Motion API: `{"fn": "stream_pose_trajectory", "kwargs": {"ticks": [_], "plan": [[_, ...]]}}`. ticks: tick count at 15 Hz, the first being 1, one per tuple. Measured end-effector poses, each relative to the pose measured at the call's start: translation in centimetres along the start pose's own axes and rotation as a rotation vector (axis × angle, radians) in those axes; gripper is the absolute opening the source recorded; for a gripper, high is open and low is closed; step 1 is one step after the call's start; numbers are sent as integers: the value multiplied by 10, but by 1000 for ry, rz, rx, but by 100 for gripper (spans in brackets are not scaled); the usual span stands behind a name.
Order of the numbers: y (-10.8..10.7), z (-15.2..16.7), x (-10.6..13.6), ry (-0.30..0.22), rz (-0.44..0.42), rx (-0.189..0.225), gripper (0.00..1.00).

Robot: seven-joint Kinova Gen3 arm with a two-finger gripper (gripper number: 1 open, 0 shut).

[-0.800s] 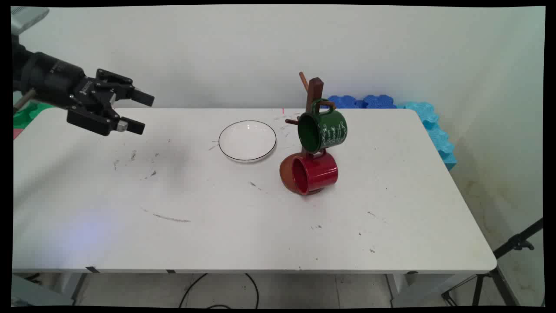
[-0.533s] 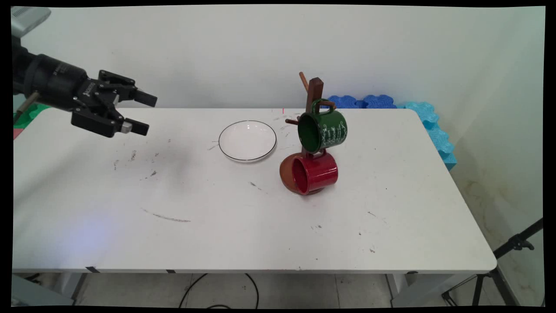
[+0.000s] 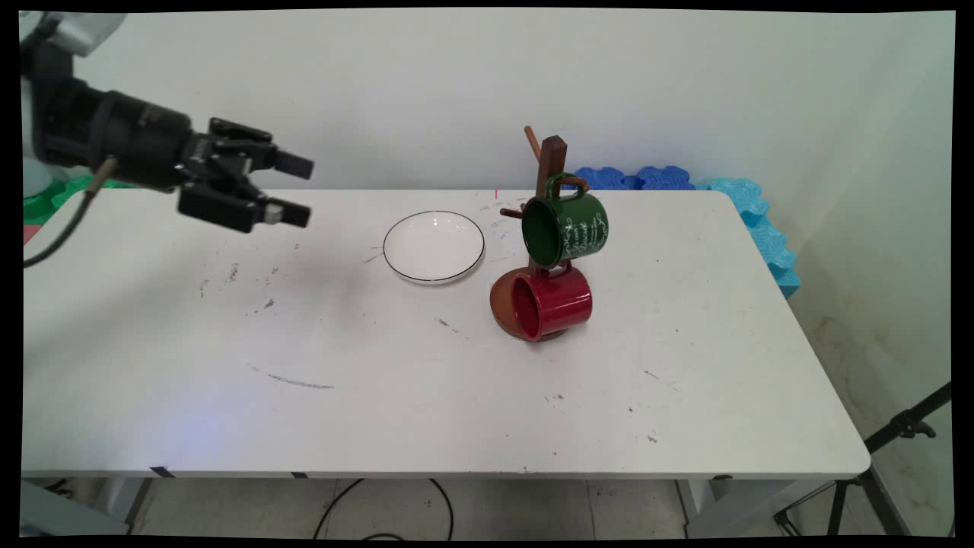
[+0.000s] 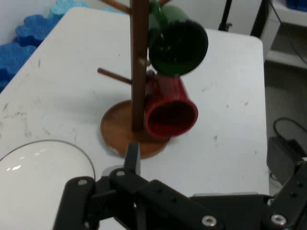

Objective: Pick up the green mug from the rack

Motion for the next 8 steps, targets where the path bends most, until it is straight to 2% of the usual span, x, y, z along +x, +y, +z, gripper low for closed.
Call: {"fn": "stream_pose_trajectory", "kwargs": {"ticks": [8], "plan": [[47,72,55,31,-115,40,100]]}}
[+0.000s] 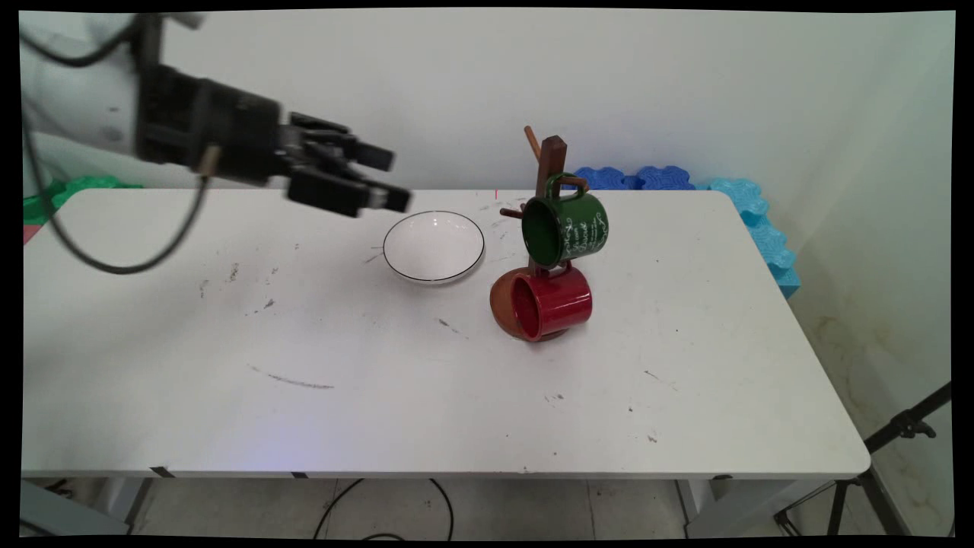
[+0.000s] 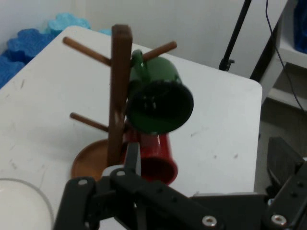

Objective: Pick up the green mug from the rack

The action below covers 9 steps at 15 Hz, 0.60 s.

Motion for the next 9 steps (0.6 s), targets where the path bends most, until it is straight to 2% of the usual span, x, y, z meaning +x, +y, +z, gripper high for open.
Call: {"fn": "stream_pose_trajectory", "kwargs": {"ticks": [4,9], "plan": [[25,44,20,-9,-62,21,100],[44,100,31,-58,-150,59,100]]}}
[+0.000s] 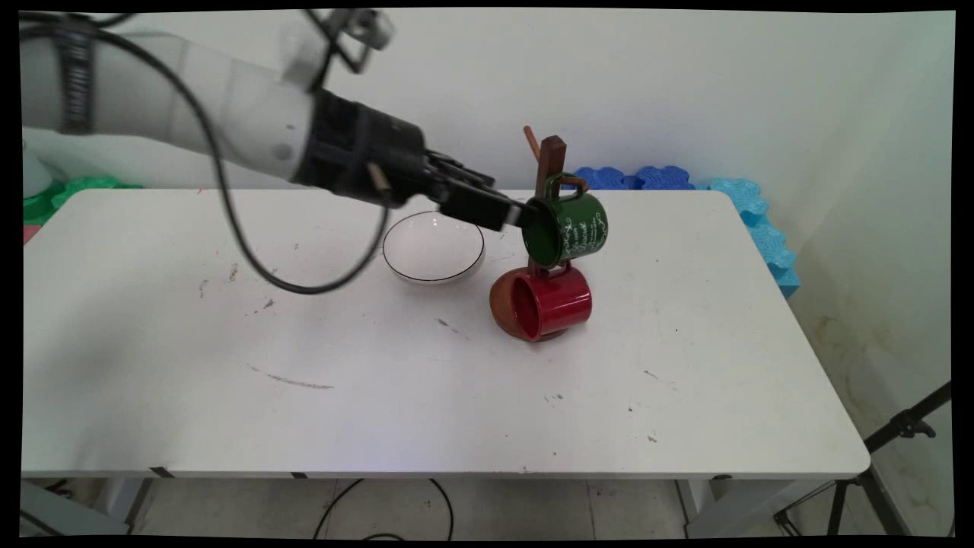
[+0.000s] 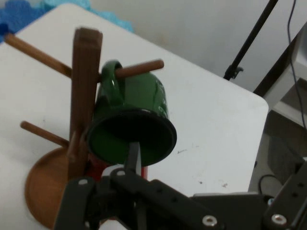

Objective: Pick up the green mug from the rack

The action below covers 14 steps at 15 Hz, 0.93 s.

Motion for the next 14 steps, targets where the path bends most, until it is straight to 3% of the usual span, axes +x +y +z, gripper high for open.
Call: {"fn": "stream_pose_trajectory", "kwargs": {"ticks": [7,14], "plan": [[11,40,-9,-45,-55,21,100],[8,70,-18,-9,-71,15,100]]}}
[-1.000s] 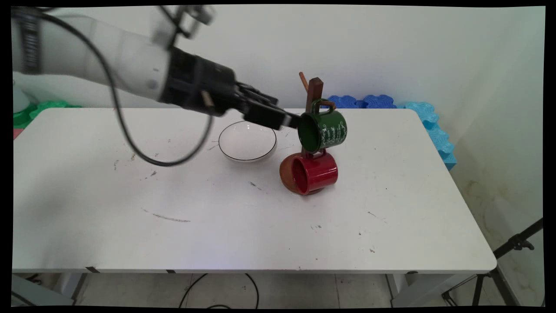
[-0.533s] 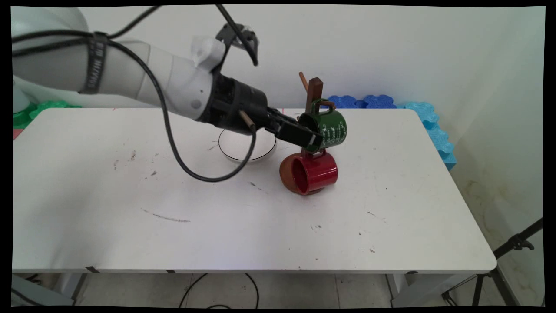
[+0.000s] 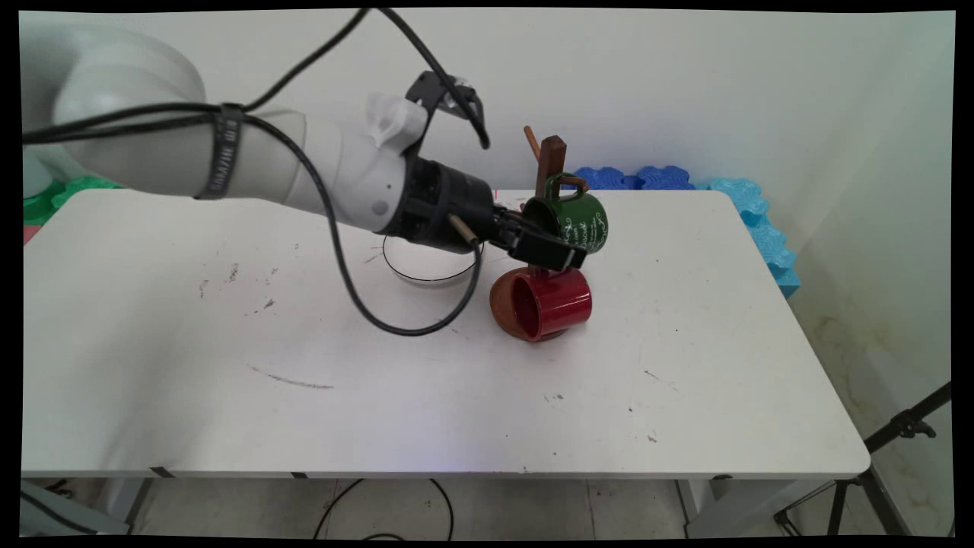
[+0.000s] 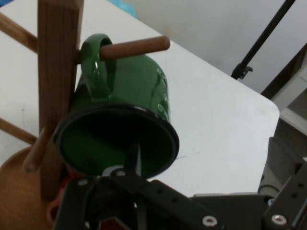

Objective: Pick up the green mug from the rack

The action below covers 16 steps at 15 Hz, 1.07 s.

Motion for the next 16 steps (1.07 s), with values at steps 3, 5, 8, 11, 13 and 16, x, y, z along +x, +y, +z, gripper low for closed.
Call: {"fn": "stream_pose_trajectory", "kwargs": {"ticks": [3,5,8,11,13,16], "plan": [[-3,15,-1,19,-6,-2,100],[-6,24,-2,29,-9,-2,100],[-9,36,-4,38,-14,-2,100],[-11,45,-5,44,-20,-4,0],[-13,50,-7,47,-22,-3,0],[-14,54,-8,50,-18,-5,0]]}}
